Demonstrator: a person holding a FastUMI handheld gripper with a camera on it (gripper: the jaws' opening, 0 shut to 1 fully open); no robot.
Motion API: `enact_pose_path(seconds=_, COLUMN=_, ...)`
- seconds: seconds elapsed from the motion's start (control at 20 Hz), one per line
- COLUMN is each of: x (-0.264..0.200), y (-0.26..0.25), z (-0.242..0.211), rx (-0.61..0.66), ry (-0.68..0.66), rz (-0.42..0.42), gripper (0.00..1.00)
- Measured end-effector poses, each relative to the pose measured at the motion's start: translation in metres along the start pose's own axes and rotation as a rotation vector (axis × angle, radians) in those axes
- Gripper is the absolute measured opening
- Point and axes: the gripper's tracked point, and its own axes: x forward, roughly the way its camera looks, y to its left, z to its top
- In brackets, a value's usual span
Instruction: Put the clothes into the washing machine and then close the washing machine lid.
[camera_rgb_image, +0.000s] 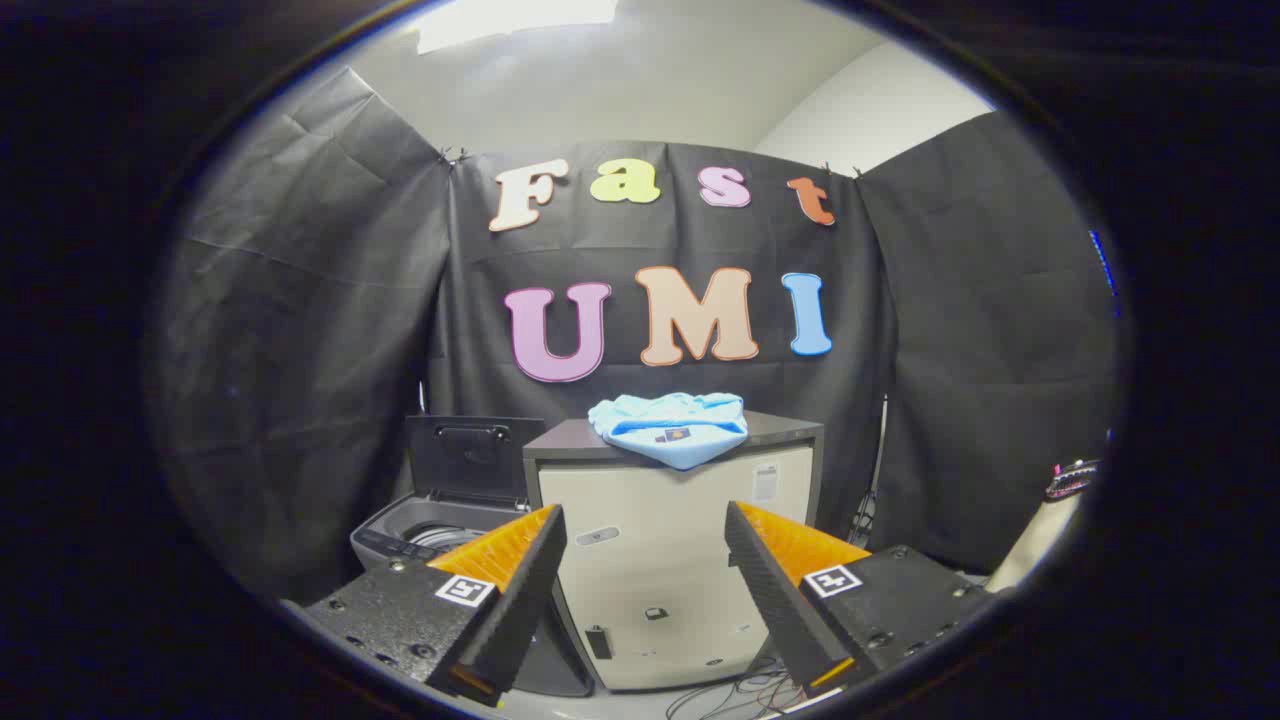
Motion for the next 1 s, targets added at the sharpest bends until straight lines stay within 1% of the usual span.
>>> enact_pose_path(seconds=0.25, x=0.003, y=-0.004, z=-0.007, rx=0.001, ry=0.008, rz=-0.009, gripper=0.97)
enact_pose_path(seconds=0.55, x=0.006, y=-0.007, z=-0.016, rx=0.031, ry=0.024, rz=-0.009, gripper=0.97)
enact_pose_path(seconds=1.0, x=0.008, y=-0.006, z=-0.018, rx=0.030, ry=0.024, rz=-0.013, gripper=0.97)
